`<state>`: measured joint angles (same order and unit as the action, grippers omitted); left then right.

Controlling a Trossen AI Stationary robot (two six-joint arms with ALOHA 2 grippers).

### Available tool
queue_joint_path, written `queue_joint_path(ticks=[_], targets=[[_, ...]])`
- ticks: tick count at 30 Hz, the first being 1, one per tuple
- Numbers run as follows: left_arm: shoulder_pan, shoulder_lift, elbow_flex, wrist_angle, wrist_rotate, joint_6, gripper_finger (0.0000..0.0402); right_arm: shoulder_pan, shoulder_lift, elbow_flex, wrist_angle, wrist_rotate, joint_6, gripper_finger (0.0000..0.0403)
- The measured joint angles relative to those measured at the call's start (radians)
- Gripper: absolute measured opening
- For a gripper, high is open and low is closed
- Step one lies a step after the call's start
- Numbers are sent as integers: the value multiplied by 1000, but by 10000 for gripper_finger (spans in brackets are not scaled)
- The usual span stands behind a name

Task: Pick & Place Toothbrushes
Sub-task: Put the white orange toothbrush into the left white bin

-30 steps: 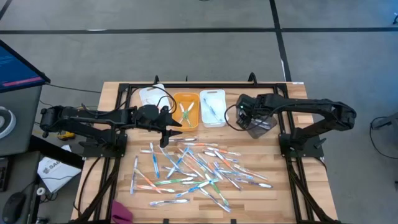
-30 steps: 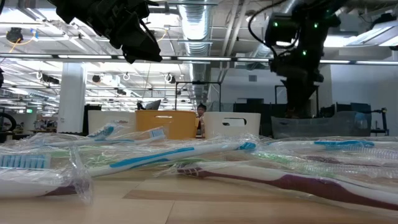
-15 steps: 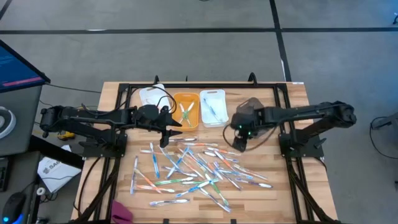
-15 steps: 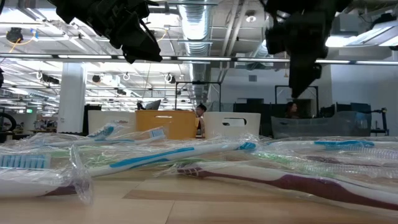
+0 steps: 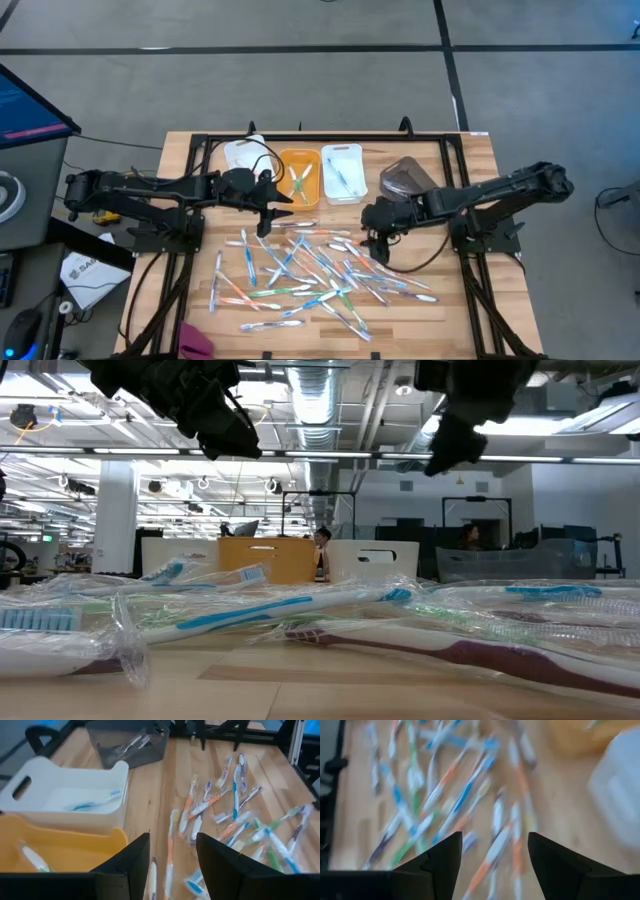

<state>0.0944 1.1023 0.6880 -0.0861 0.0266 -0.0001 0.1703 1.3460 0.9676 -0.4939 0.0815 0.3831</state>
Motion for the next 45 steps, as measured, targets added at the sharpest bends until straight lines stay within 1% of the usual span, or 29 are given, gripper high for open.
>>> queue_joint_path(ticks=[3,6,10,14,21,30,37,45], targets=[[0,0,0,3,0,52,154,-3,0,0,64,84,-43,221],[0,0,0,7,0,78,154,-1,0,-14,121,150,-53,221],[0,0,0,8,0,88,154,-2,0,-45,152,201,-29,221],[0,0,0,20,0,151,154,-2,0,-67,162,281,7,221],[0,0,0,22,0,153,154,-2,0,-112,238,363,8,221],[0,0,0,24,0,153,154,-2,0,-131,247,368,10,221],[0,0,0,22,0,150,154,-12,0,-131,176,367,11,221],[0,0,0,-1,0,141,154,-11,0,-131,218,365,10,221]])
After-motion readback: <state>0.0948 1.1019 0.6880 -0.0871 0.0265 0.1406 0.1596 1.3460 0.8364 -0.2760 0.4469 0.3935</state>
